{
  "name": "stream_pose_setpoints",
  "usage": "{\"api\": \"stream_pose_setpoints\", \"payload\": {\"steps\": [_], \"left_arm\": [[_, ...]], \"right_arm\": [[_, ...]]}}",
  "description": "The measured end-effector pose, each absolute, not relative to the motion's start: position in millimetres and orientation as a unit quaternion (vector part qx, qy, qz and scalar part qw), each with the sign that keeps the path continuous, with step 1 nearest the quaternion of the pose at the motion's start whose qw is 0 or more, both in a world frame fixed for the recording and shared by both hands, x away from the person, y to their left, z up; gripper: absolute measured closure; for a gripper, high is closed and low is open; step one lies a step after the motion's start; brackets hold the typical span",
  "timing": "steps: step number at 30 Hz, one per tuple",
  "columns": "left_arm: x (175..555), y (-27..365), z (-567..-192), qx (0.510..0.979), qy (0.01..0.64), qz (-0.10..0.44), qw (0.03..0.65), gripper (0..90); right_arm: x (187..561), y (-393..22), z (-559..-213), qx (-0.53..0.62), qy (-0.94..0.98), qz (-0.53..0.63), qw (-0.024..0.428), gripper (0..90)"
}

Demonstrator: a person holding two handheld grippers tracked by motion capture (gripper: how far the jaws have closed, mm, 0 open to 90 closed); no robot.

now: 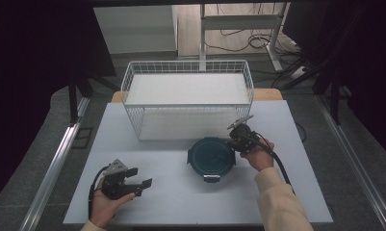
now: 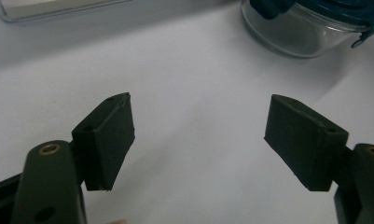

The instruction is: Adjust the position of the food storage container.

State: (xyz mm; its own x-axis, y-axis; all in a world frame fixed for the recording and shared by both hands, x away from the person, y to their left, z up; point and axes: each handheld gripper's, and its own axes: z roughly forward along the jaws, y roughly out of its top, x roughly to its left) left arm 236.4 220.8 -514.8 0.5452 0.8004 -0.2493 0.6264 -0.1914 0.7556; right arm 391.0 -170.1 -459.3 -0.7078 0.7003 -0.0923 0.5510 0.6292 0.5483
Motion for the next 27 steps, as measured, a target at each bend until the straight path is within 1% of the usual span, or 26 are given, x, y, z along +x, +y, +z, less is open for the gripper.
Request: {"api": "stream_pose_setpoints", "payload": {"steps": [3,11,19,27], "left_arm": [[236.7,221.3,-514.8,0.764,0.468,0.101,0.433,23.3],[237.9,222.2,-514.9,0.762,0.471,0.099,0.433,23.3],[238.1,225.8,-514.3,0.757,0.477,0.100,0.435,23.3],[237.6,226.0,-513.4,0.756,0.477,0.099,0.437,23.3]], "right_arm": [[386.6,-165.3,-459.7,0.345,0.893,0.253,0.141,90.0],[379.4,-151.1,-462.2,0.333,0.895,0.266,0.133,90.0],[370.1,-128.2,-463.6,0.310,0.904,0.270,0.120,90.0],[360.5,-117.8,-464.0,0.302,0.908,0.272,0.106,90.0]]}}
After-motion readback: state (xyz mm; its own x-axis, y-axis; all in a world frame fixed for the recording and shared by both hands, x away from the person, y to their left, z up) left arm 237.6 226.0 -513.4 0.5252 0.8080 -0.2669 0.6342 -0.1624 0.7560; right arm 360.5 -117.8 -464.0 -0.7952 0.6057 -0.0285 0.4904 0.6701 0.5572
